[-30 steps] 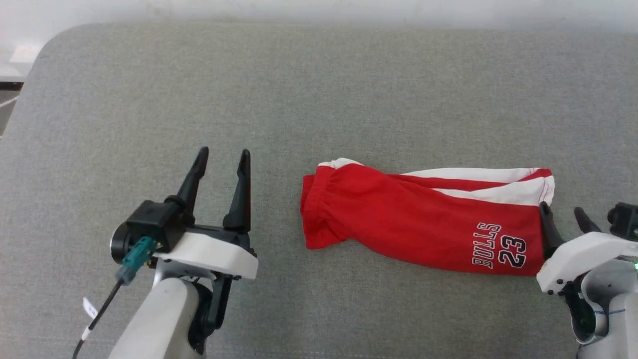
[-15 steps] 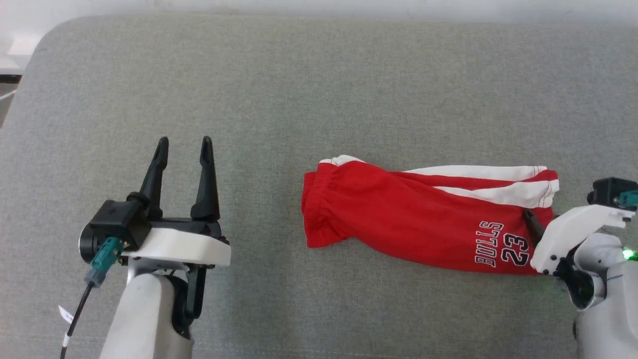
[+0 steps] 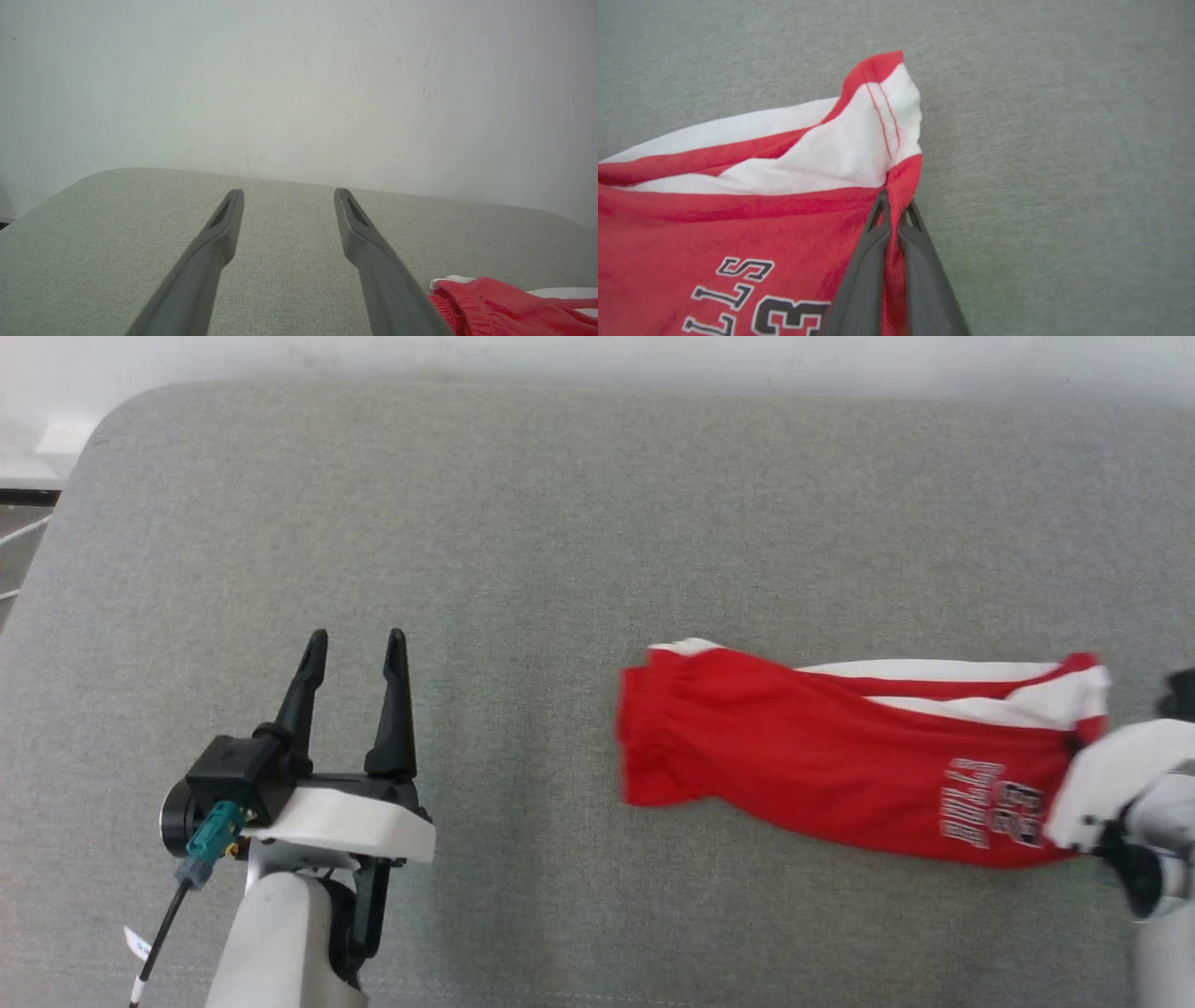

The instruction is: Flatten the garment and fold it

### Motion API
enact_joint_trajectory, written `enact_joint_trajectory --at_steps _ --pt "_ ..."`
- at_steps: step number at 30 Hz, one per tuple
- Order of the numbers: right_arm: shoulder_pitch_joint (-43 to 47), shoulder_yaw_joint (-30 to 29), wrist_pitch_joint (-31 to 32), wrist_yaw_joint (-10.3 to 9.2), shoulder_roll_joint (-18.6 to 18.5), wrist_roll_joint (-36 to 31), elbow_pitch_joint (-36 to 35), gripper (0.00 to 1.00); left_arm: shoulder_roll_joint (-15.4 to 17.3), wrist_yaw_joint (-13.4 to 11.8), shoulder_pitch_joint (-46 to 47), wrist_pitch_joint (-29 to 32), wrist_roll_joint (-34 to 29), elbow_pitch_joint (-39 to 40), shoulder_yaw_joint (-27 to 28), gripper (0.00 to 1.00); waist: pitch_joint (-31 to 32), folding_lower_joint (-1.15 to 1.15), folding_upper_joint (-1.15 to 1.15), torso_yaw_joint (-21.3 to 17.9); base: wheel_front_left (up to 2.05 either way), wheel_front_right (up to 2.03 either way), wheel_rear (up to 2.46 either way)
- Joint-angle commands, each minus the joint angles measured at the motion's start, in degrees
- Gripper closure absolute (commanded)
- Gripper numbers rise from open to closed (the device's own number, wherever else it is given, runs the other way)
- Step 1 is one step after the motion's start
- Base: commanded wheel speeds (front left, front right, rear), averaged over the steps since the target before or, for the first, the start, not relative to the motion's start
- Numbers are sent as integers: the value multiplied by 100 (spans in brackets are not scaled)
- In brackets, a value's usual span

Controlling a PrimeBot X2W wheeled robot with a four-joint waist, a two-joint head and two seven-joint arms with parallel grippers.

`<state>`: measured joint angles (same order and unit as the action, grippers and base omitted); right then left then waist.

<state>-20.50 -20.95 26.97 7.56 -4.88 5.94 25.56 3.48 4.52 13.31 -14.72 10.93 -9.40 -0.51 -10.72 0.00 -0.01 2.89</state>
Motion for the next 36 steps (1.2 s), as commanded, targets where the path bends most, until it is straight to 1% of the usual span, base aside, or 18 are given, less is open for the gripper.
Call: enact_joint_trajectory --at_steps 1,4,7,10,12,15,19,22,25,27,29,30,31,32,36 --pt "80 -210 -111 -8 -144 -205 -91 100 -33 44 -49 -28 -44 -29 22 0 9 0 1 7 0 0 0" --pt "141 -570 -195 -8 -241 -620 -218 100 -45 69 -44 -28 -54 -62 19 0 21 0 1 30 0 0 0" --pt "216 -722 -174 -8 -226 -835 -365 100 -51 88 -59 -28 -58 -88 22 0 37 0 1 49 0 0 0" --pt "340 -634 -80 -8 -155 -868 -680 100 -55 100 -89 -28 -55 -116 23 0 56 0 1 63 0 0 0" --pt "478 -466 73 -8 -91 -801 -1006 100 -57 107 -105 -28 -48 -138 21 0 80 0 1 72 0 0 0" --pt "736 -71 426 -8 11 -591 -1708 100 -58 104 -131 -28 -7 -164 18 0 115 0 1 71 0 0 0" --pt "1111 643 1041 -8 117 -220 -2838 100 -59 97 -154 -28 42 -193 -14 0 161 0 1 96 0 0 0" --pt "1317 1332 1487 -8 156 -23 -3595 100 -59 88 -141 -28 80 -205 -53 0 175 0 1 128 0 0 0" --pt "1336 2062 1791 -8 172 23 -4092 100 -59 85 -118 -28 105 -213 -97 0 159 0 1 167 0 0 0" --pt "1222 2497 1883 -8 177 13 -4156 100 -59 86 -94 -28 129 -219 -125 0 128 0 1 200 0 0 0" --pt "1050 2841 1922 -8 180 -49 -4027 100 -59 86 -64 -28 158 -217 -156 0 86 0 1 245 0 0 0" --pt "955 2975 1922 -8 183 -40 -3902 100 -59 85 -51 -28 173 -218 -168 0 68 0 1 268 0 0 0" --pt "955 2975 1922 -8 183 -40 -3902 100 -59 85 -51 -28 173 -218 -168 0 68 0 1 268 0 0 0" --pt "759 3205 1913 -8 188 -44 -3573 100 -59 84 -31 -28 204 -216 -199 0 29 0 1 324 0 0 0" --pt "420 3495 1803 -8 195 -24 -2798 100 -59 84 5 -28 254 -249 -279 0 -22 0 1 438 0 0 0"
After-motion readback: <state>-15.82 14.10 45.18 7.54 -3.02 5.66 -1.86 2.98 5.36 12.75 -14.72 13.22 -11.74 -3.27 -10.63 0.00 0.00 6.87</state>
